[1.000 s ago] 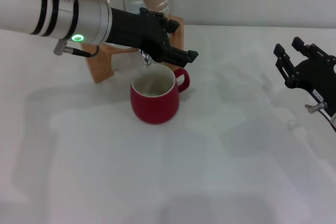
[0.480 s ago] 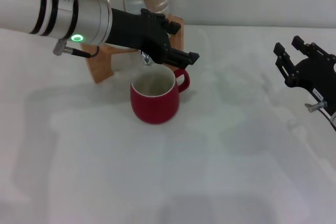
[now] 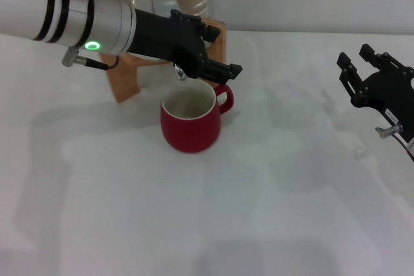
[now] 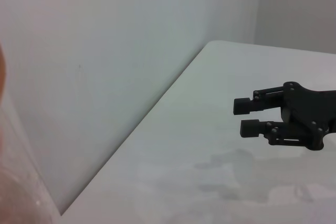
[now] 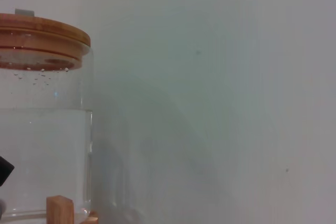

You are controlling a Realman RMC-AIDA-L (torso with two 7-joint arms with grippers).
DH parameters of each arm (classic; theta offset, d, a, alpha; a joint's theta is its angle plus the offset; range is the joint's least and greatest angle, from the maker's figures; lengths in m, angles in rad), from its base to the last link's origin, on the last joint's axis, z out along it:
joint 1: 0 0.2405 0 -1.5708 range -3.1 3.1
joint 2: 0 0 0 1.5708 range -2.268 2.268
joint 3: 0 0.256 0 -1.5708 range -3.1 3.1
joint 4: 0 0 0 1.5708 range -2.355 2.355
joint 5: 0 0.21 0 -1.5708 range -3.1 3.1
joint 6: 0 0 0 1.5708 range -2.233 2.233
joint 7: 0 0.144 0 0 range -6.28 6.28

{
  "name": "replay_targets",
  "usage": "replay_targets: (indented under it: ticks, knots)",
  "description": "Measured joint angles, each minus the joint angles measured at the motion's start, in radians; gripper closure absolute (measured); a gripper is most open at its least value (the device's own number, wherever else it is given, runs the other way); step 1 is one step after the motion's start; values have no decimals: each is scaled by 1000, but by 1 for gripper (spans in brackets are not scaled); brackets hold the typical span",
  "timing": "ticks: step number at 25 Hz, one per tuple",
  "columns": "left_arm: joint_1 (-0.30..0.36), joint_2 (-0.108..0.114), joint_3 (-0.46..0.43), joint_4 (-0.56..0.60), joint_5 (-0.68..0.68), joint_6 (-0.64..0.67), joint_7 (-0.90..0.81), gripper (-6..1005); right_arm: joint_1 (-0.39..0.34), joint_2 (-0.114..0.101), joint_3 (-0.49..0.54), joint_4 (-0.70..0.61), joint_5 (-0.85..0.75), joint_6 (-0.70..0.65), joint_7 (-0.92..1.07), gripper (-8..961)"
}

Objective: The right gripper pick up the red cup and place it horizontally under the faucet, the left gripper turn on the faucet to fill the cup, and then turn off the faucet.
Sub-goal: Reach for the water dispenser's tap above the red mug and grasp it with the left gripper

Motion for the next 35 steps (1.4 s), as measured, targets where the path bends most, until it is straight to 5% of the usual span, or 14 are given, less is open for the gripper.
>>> replay_targets:
  ticks: [35]
  knots:
    - [-8, 1, 7, -22, 27, 26, 25, 119, -1, 2, -5, 2, 1, -12, 0, 528]
